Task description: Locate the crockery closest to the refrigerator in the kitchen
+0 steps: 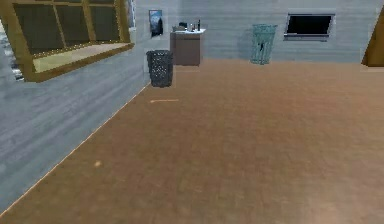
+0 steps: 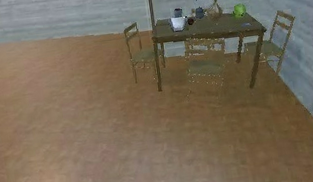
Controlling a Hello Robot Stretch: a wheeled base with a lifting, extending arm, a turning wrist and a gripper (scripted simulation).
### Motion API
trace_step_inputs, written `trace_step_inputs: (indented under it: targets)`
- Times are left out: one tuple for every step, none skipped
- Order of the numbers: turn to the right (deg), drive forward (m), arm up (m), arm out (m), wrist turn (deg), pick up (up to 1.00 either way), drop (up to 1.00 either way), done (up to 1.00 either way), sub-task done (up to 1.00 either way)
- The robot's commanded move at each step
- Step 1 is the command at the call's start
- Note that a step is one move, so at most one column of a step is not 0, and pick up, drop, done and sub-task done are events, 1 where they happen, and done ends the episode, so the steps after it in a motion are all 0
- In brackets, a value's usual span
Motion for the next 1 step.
trace_step_inputs:
  targets:
    - [3.0, 0.0, 0.0, 0.0, 0.0, 0.0, 0.0, 0.0, 0.0]
